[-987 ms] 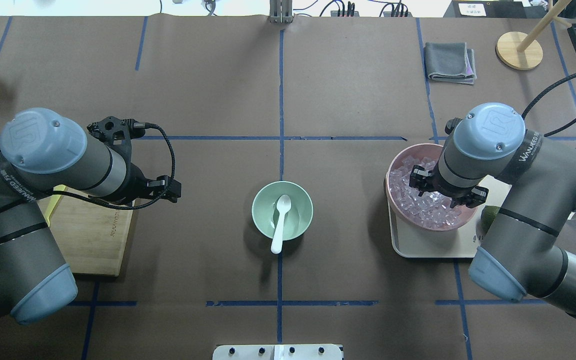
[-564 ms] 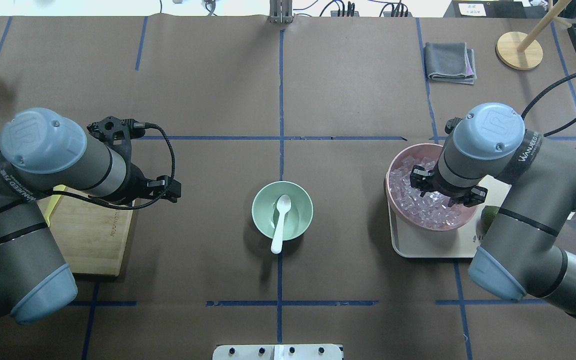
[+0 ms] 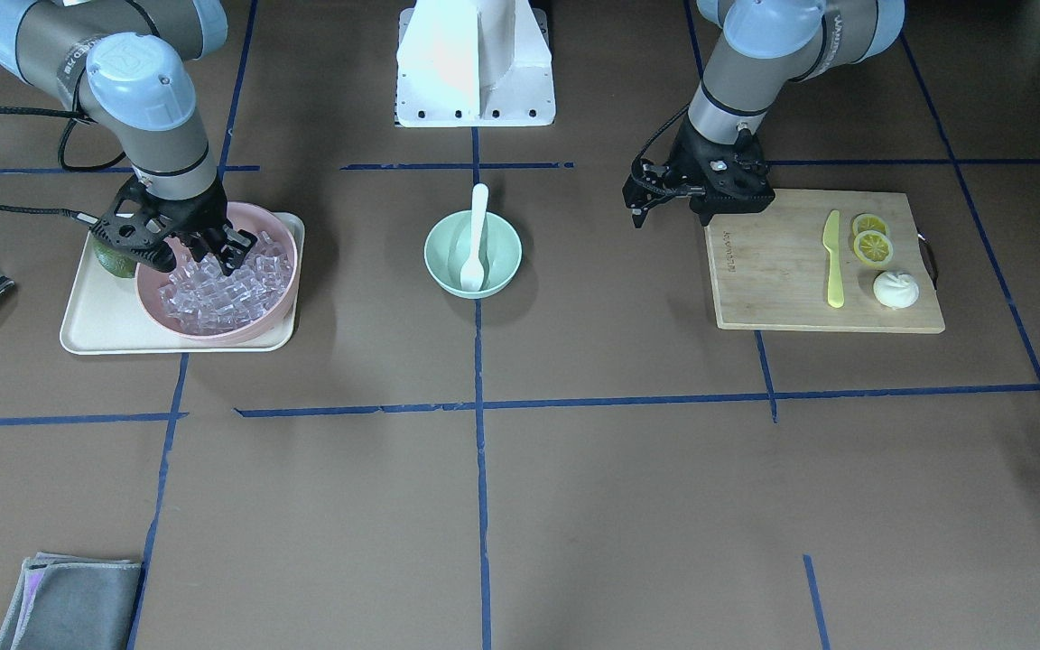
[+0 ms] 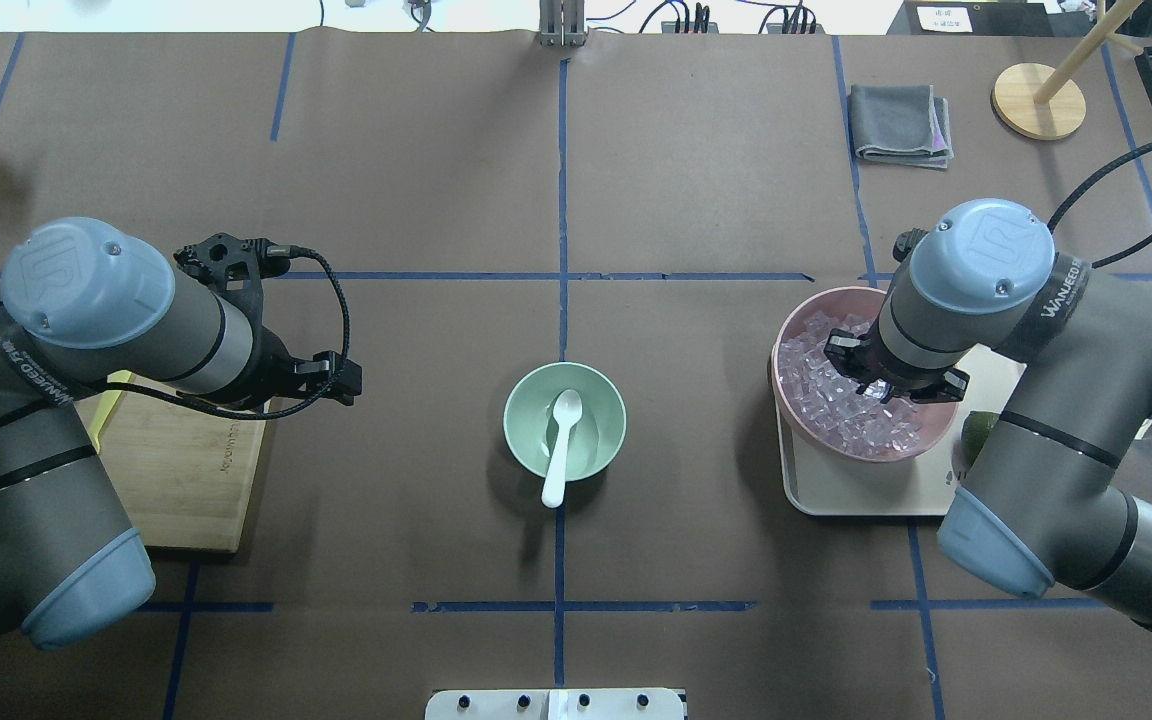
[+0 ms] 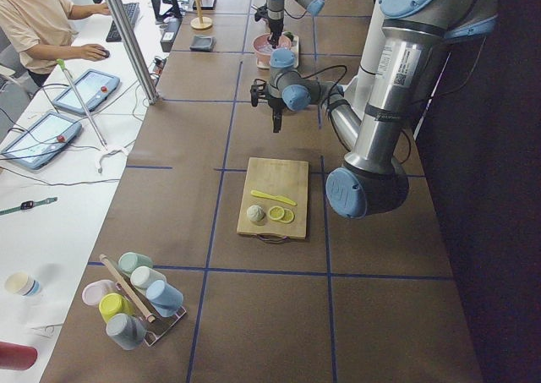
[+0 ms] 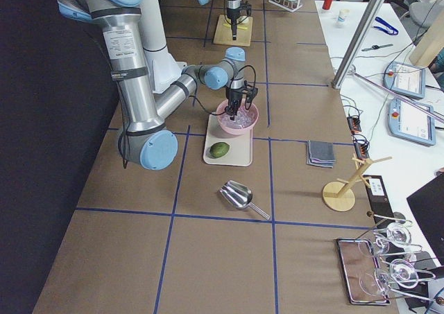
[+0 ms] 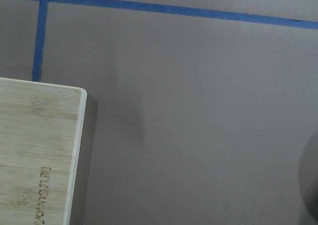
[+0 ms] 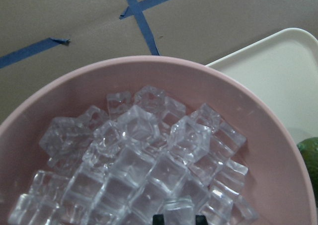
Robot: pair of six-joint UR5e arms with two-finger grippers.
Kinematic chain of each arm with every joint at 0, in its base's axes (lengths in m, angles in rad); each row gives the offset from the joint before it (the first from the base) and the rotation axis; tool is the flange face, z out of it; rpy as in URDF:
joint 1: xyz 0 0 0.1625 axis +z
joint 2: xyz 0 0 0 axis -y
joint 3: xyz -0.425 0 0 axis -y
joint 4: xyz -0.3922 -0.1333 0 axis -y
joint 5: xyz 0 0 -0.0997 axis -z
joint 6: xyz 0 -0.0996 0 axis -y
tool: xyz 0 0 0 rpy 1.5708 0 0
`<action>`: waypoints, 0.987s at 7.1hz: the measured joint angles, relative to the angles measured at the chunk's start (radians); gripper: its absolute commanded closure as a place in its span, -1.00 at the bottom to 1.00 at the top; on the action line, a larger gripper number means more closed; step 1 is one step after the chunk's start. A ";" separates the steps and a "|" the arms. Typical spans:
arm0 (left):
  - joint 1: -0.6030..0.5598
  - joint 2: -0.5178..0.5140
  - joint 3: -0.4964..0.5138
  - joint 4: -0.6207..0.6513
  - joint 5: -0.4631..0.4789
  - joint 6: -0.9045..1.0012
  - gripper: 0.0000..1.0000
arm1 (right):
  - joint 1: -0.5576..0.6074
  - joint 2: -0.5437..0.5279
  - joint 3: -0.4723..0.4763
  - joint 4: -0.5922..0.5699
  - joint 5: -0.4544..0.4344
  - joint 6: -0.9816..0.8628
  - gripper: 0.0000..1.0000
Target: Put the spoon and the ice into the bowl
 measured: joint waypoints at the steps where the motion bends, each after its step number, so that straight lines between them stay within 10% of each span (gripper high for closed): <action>1: 0.001 0.000 0.000 0.000 0.000 -0.001 -0.98 | 0.013 0.016 0.005 -0.001 0.002 0.003 1.00; 5: 0.001 -0.002 -0.002 0.000 0.000 -0.001 -0.98 | -0.060 0.233 0.011 0.023 0.005 0.199 1.00; 7: 0.000 -0.001 -0.006 0.000 0.000 -0.001 -0.99 | -0.129 0.277 -0.073 0.214 0.001 0.302 0.98</action>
